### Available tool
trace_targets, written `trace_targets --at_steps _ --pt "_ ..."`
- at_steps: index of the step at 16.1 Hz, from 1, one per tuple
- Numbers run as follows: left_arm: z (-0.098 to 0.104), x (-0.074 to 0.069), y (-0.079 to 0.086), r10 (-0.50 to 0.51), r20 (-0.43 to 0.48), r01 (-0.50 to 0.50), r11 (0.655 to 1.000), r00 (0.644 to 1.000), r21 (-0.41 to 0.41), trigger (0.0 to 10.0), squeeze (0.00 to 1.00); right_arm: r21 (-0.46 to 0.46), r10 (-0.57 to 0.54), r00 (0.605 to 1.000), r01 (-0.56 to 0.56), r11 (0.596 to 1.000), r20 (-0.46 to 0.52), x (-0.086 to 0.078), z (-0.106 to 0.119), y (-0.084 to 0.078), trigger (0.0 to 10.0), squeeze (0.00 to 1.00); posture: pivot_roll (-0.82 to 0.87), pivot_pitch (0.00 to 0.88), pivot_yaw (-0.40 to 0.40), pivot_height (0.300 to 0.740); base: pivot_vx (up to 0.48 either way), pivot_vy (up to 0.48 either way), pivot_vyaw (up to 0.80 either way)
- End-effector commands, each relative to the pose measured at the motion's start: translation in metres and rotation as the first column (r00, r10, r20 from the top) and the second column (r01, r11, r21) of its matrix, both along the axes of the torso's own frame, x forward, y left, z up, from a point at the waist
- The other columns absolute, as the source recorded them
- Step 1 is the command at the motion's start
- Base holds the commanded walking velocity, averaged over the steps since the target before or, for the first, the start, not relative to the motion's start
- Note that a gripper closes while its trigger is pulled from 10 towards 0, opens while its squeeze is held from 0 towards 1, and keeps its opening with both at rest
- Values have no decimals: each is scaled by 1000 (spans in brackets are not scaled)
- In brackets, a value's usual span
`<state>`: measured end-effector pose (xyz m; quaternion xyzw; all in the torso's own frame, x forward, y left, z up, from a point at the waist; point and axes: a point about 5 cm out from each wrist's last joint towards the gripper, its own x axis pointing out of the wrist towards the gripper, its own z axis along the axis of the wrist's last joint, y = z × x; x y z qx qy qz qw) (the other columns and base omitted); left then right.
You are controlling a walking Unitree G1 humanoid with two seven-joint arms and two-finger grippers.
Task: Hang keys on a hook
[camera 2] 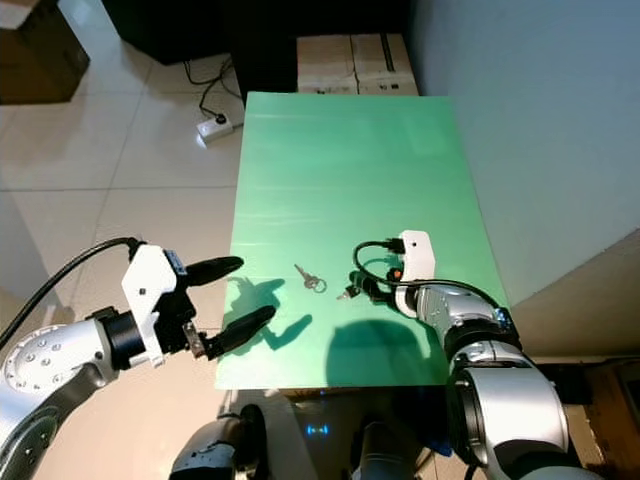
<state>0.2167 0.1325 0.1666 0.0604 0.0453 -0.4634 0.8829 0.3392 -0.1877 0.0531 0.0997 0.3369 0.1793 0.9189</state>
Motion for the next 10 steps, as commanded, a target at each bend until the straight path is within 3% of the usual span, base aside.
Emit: trace_targets --at_steps 1,5,6,8,9,10 --pt "0 -5 -1 -13 -11 13 1000 1000 2 10000 0 -8 7 999 -7 1000 -44 -6 -7 -3 10000 0 80 307 43 740 0 0 0" --pt "0 -7 -4 -17 -18 17 1000 1000 -4 10000 0 42 21 998 -19 999 -53 -6 -6 1 10000 0 78 315 35 740 0 0 0" --pt "0 -8 -5 -23 -25 23 1000 999 -5 10000 0 27 44 997 -42 999 -62 -7 -7 1 8667 0 78 315 35 740 0 0 0" --pt "-1 -10 -6 -36 -37 35 999 999 -8 10000 0 14 50 996 -49 999 -69 -8 -8 0 4039 0 78 315 35 740 0 0 0" --pt "-2 -11 -7 -47 -48 46 999 998 -7 10000 0 0 68 995 -68 998 -79 -9 -8 -1 2863 0 78 315 35 740 0 0 0" --pt "-2 -11 -7 -55 -56 55 998 997 -8 10000 0 -16 85 993 -87 996 -84 -9 -7 -2 2392 0 68 307 25 740 0 0 0"
